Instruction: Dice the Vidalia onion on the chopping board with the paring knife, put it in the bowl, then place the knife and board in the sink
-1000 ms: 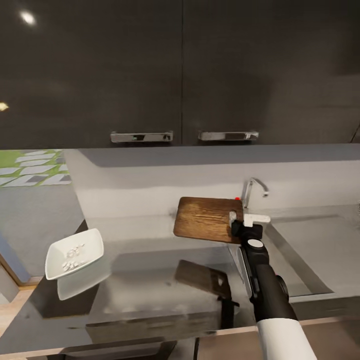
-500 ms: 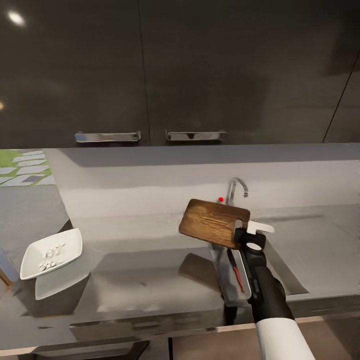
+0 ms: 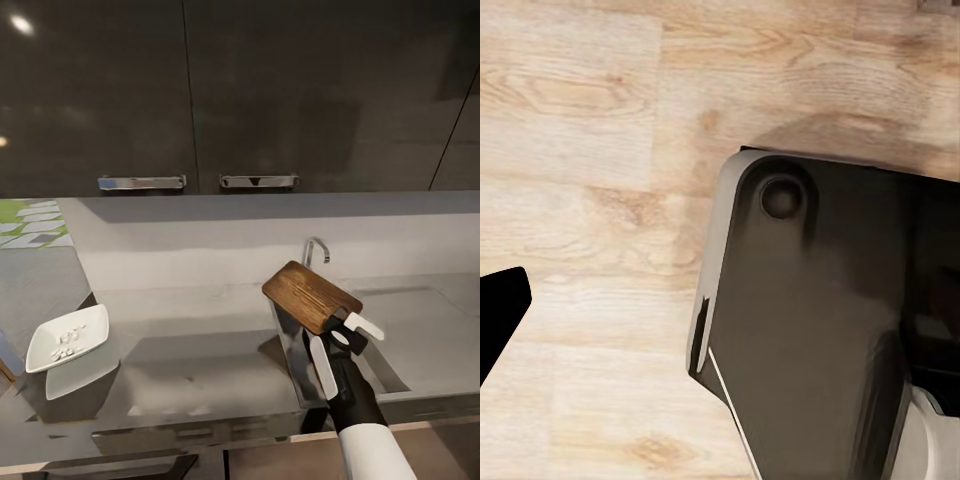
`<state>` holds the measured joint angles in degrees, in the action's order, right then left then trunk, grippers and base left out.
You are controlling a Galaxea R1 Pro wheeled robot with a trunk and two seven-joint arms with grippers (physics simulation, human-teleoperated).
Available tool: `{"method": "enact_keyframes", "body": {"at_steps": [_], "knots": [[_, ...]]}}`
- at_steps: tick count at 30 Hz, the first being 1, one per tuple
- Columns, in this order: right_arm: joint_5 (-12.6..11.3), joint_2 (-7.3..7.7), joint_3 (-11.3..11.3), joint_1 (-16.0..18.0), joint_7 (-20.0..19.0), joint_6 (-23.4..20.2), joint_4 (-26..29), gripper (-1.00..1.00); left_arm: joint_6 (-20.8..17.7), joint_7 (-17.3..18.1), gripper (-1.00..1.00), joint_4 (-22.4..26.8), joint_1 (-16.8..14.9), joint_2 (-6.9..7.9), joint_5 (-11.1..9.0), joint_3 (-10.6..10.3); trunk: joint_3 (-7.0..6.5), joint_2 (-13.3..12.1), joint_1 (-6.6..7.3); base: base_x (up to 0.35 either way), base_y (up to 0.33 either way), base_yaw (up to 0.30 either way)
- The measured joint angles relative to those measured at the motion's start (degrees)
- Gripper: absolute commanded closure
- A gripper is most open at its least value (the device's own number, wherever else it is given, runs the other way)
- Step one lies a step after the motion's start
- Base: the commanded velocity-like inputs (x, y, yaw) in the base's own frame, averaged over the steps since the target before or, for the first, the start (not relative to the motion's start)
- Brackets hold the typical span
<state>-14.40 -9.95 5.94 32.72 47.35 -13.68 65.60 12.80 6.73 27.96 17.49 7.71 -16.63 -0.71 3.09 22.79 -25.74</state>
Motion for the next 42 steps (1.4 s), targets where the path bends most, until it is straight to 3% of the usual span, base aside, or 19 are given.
{"method": "enact_keyframes", "body": {"at_steps": [2, 12, 17, 23, 26, 30, 34, 36, 39, 42], "knots": [[-2.23, 0.01, -0.06, 0.0, 1.9, 1.31, -1.43, 1.0, 0.0, 0.0, -1.0, 0.09, 0.0, 0.0, 0.0, 0.0, 0.0, 0.0, 0.0, 0.0, 0.0, 0.0], [-3.18, 0.01, 0.18, 0.01, 11.07, 2.12, -2.37, 1.0, 0.0, 0.02, -1.0, 0.03, 0.0, 0.0, 0.0, 0.0, 0.0, 0.0, 0.0, 0.0, 0.0, 0.0], [-4.14, 0.01, 0.04, 0.0, 19.22, 2.49, -2.11, 1.0, 0.0, 0.0, -1.0, -0.04, 0.0, 0.0, 0.0, 0.0, 0.0, 0.0, 0.0, 0.0, 0.0, 0.0], [-6.5, 0.0, -0.44, 0.01, 26.22, 4.99, -1.71, 1.0, 0.0, 0.06, -1.0, -0.11, 0.0, 0.0, 0.0, 0.0, -0.01, 0.0, 0.0, 0.0, 0.0, 0.0], [-6.77, -0.01, -3.2, 0.02, 29.57, 9.08, -1.38, 1.0, 0.0, 0.04, -1.0, -0.15, 0.0, 0.0, 0.0, -0.01, -0.01, 0.01, 0.0, 0.0, 0.0, 0.0], [-8.27, -0.02, -5.49, 0.01, 33.34, 10.87, -1.19, 1.0, 0.0, 0.07, -1.0, -0.15, 0.0, 0.0, 0.0, 0.0, 0.0, 0.01, 0.0, 0.0, 0.0, 0.0], [-11.97, -0.04, -11.83, 0.02, 37.42, 11.25, -0.64, 1.0, 0.0, 0.09, -1.0, -0.18, -0.02, 0.02, 0.0, -0.02, 0.1, 0.01, 0.0, 0.0, 0.0, 0.0], [-13.33, -0.04, -13.88, 0.0, 38.09, 11.4, -0.43, 1.0, 0.0, 0.08, -1.0, -0.18, -0.02, 0.06, 0.0, -0.01, 0.24, 0.0, 0.0, 0.0, 0.0, 0.0], [-15.66, -0.04, -15.06, 0.0, 38.44, 11.49, -0.31, 1.0, 0.0, 0.08, -1.0, -0.17, -0.02, 0.09, 0.0, -0.01, 0.49, 0.0, 0.0, 0.0, 0.0, 0.0], [-16.45, -0.04, -15.3, 0.0, 38.52, 11.53, -0.26, 1.0, 0.0, 0.07, -1.0, -0.16, -0.01, 0.09, 0.0, -0.01, 0.76, 0.01, 0.0, 0.04, 0.0, 0.0]]}}
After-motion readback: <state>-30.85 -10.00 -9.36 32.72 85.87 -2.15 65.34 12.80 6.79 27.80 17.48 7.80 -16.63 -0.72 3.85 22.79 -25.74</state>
